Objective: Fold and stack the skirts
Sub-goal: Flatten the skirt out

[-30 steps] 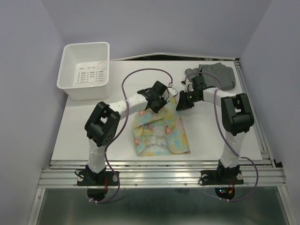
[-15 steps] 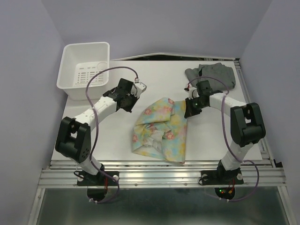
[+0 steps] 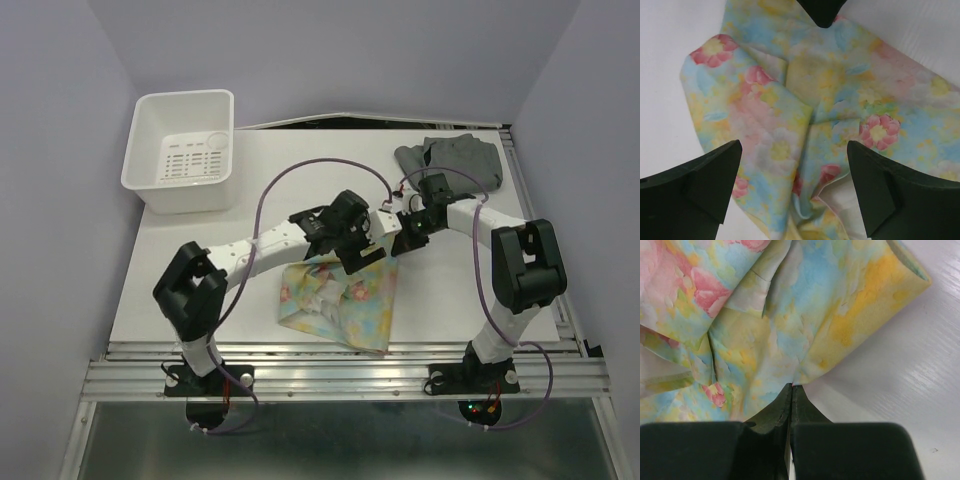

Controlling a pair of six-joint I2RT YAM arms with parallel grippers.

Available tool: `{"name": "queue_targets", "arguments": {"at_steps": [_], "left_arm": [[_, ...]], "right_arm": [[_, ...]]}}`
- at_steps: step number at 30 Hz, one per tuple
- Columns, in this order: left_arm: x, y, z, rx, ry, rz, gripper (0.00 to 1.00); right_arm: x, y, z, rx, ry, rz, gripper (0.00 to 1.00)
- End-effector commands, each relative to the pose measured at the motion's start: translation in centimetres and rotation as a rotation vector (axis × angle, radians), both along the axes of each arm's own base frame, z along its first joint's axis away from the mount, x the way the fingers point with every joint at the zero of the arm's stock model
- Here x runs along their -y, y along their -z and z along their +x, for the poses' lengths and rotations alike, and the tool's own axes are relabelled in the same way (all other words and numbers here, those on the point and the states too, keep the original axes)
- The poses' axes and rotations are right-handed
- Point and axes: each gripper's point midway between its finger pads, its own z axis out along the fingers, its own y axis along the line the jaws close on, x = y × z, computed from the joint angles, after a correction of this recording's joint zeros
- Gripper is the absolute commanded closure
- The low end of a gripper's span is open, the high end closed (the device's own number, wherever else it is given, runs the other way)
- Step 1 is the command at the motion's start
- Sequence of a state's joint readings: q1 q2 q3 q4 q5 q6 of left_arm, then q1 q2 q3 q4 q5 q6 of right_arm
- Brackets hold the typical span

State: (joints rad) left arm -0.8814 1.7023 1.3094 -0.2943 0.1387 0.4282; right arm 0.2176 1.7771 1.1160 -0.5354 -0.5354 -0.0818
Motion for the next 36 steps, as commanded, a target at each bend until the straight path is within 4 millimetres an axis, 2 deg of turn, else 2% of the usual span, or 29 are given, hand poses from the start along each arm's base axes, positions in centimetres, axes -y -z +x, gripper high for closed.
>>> {"name": "queue_targets", "arguments": {"at_steps": [1, 6, 8, 9, 11, 12, 13, 15, 16, 17, 18, 20, 22, 23, 25, 27, 29, 30, 33, 36], "left_arm": [[1.9, 2.0, -0.2, 0.085, 0.032, 0.099, 0.02], [1.0, 4.1, 2.4, 0.179, -0.060, 0.192, 0.06], [0.3, 3.9, 4.4, 0.268, -0.131, 0.223, 0.12], [-0.5, 3.5, 5.6, 0.311, -0.183, 0.243, 0.22], [-1.5, 3.1, 6.6, 0.322, -0.242, 0.244, 0.35], [-2.6, 2.7, 7.5, 0.317, -0.284, 0.235, 0.49], [-3.3, 1.5, 7.9, 0.318, -0.322, 0.201, 0.56], [-5.5, 1.0, 8.7, 0.309, -0.379, 0.196, 0.67], [-6.2, 0.7, 8.7, 0.299, -0.389, 0.187, 0.79], [-7.0, -0.6, 8.6, 0.301, -0.409, 0.155, 0.85], [-8.1, -0.5, 8.5, 0.288, -0.424, 0.157, 0.95], [-10.5, -0.7, 8.6, 0.246, -0.459, 0.155, 1.00], [-12.4, 0.7, 7.8, 0.155, -0.481, 0.171, 1.00], [-14.2, 0.9, 8.2, 0.127, -0.521, 0.167, 1.00], [-16.5, 2.1, 7.7, 0.046, -0.575, 0.163, 1.00], [-17.7, 3.2, 6.9, -0.008, -0.594, 0.170, 0.94], [-18.6, 3.7, 6.1, -0.059, -0.607, 0.160, 0.70], [-19.0, 4.3, 5.3, -0.092, -0.602, 0.169, 0.53], [-18.4, 4.0, 4.1, -0.154, -0.539, 0.100, 0.39], [-17.5, 2.4, 3.7, -0.188, -0.459, 0.001, 0.29]], "right_arm": [[-0.7, -0.8, -0.8, -0.019, -0.005, 0.050, 0.99], [-0.6, -0.5, -1.2, -0.027, -0.008, 0.046, 0.99], [-0.4, -0.3, -1.4, -0.023, -0.017, 0.037, 0.99], [-0.2, -0.2, -1.7, -0.027, -0.022, 0.031, 0.99], [0.1, 0.0, -1.9, -0.023, -0.034, 0.009, 0.99], [0.4, 0.2, -2.3, -0.023, -0.044, -0.002, 0.99], [0.7, 0.4, -2.4, -0.022, -0.044, -0.018, 0.99], [1.2, 0.6, -2.6, -0.020, -0.041, -0.031, 0.99], [1.4, 0.6, -2.7, -0.012, -0.048, -0.039, 0.99], [1.6, 0.9, -3.0, -0.016, -0.051, -0.049, 0.99], [1.7, 1.0, -3.1, -0.018, -0.056, -0.054, 0.99], [2.4, 1.3, -3.1, -0.010, -0.060, -0.078, 0.99], [2.7, 1.5, -3.6, -0.014, -0.075, -0.093, 0.99], [3.3, 1.5, -3.5, -0.004, -0.080, -0.107, 0.99], [4.1, 1.7, -3.8, 0.001, -0.100, -0.133, 0.99], [5.0, 1.7, -3.9, 0.010, -0.111, -0.165, 0.99], [6.0, 2.0, -3.9, 0.028, -0.135, -0.206, 0.99], [6.5, 2.1, -4.0, 0.022, -0.136, -0.219, 0.99], [6.7, 2.0, -3.9, 0.034, -0.171, -0.228, 0.99], [5.8, 1.0, -3.6, 0.023, -0.183, -0.179, 0.89]]}}
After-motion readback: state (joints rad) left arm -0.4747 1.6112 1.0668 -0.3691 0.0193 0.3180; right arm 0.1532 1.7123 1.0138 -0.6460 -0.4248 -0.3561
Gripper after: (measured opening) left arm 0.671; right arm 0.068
